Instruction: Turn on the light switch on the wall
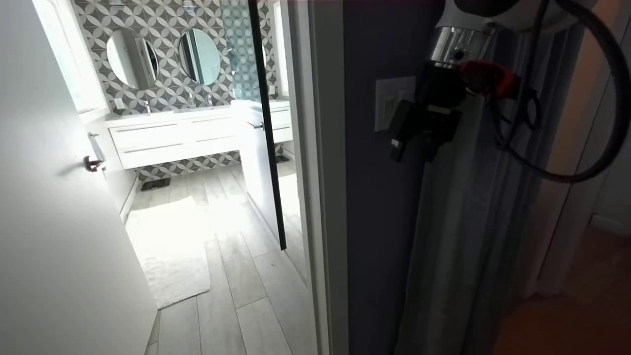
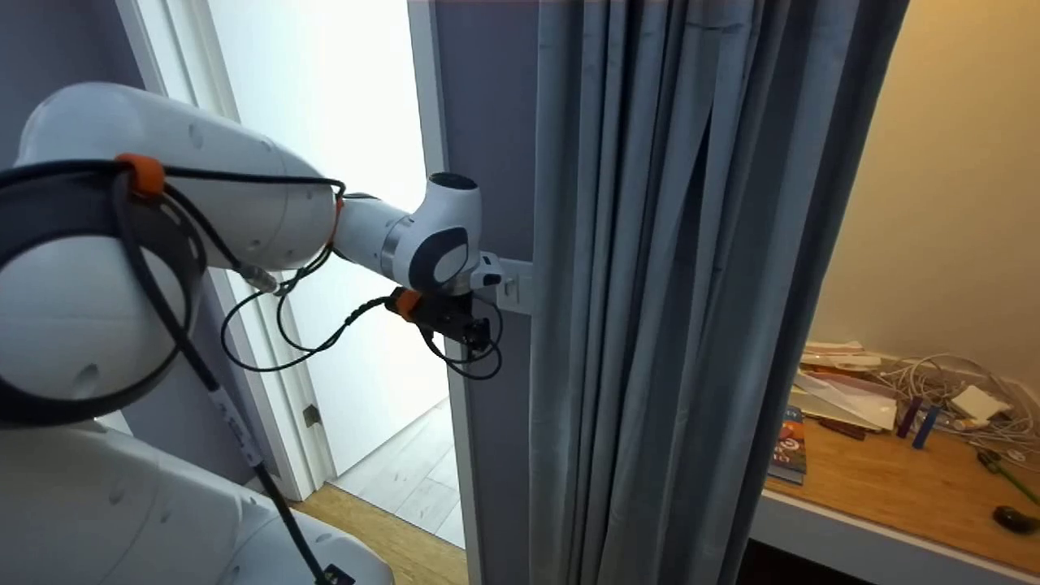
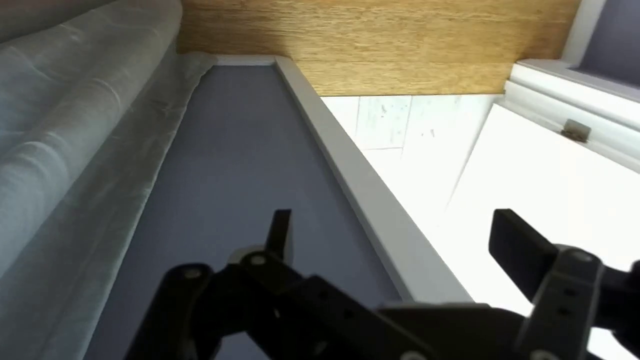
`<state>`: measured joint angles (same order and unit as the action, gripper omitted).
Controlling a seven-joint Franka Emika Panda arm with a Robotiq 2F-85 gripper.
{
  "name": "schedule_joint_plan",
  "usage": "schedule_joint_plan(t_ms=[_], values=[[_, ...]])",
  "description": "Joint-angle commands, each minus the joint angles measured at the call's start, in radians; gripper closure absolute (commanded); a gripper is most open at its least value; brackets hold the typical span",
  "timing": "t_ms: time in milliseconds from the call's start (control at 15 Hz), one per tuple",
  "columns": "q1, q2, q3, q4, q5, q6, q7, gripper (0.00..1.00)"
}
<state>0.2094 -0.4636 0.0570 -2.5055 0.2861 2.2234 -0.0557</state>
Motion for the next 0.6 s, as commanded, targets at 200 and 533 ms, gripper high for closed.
schedule_joint_plan(t_ms=[200, 533], values=[[-0.010, -0.073, -0.116, -0.011, 0.240, -0.036, -0.050, 0.00], [-0.047, -0.128, -0.155, -0.048, 0.347, 0.054, -0.056, 0.00]])
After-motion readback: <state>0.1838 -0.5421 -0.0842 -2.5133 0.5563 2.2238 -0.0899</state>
